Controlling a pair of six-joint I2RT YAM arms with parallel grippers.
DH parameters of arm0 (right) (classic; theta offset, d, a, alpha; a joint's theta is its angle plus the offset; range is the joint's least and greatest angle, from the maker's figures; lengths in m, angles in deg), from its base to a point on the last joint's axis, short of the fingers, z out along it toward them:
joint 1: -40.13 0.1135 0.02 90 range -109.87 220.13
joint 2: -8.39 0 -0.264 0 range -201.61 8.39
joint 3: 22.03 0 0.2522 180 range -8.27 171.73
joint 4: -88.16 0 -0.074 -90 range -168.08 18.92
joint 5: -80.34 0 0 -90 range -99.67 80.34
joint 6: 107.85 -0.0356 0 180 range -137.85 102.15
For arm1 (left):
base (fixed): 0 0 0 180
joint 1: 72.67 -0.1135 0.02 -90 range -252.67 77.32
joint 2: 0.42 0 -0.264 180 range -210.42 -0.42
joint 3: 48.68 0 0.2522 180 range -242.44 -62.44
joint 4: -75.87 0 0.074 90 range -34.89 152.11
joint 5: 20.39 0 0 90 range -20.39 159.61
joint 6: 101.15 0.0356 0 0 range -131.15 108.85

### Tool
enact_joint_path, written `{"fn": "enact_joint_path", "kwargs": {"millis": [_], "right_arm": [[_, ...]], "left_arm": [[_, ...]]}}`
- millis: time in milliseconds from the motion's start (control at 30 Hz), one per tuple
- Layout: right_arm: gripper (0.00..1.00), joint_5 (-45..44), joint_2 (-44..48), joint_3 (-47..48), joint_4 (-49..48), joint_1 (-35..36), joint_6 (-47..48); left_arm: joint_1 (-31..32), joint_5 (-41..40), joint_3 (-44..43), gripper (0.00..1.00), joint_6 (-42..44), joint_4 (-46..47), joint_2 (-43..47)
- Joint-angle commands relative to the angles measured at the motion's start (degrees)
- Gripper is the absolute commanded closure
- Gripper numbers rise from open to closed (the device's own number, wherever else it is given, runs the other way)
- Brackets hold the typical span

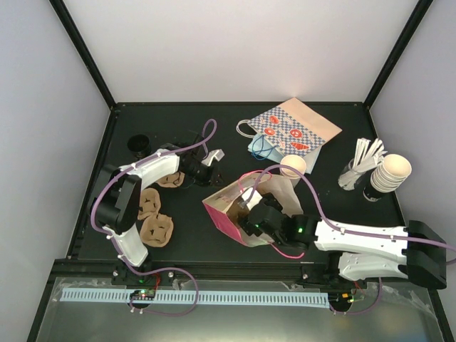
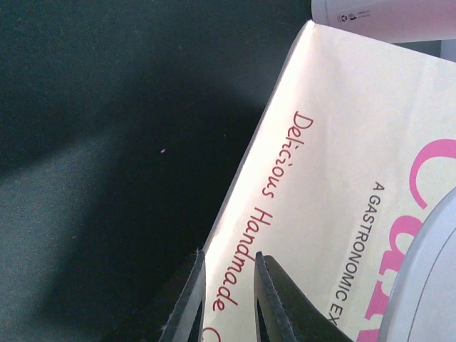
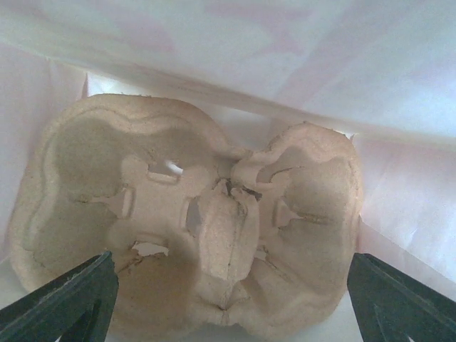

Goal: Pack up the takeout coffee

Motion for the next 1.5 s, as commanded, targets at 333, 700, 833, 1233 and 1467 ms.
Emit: {"fn": "enact_joint_path", "kwargs": {"millis": [333,700,833,1233,1467], "right_arm": [[0.16,7.8,4.3,4.9,9.5,0.3,5.2],[0.41,8.5,10.6,-2.3,0.3,4.3,36.3],[0.74,5.4,6.3,-1.5,0.9,4.3,44.0],[0.99,-3.9,-6.0,1.7,-4.6,4.3,56.1],[0.98,-4.3,-11.2,1.8,-9.0,4.2,57.2]], "left_arm": [[0.5,1.8,-1.3,0.78,1.3,-0.6,2.6],[1.1,2.8,-2.6,0.78,2.6,-1.9,1.0],[1.7,3.2,-2.9,0.78,2.9,-1.8,-0.1],[3.1,4.6,-4.7,0.78,5.0,-3.6,-2.4],[4.1,7.0,-4.9,0.78,6.1,-4.0,-2.3]]}}
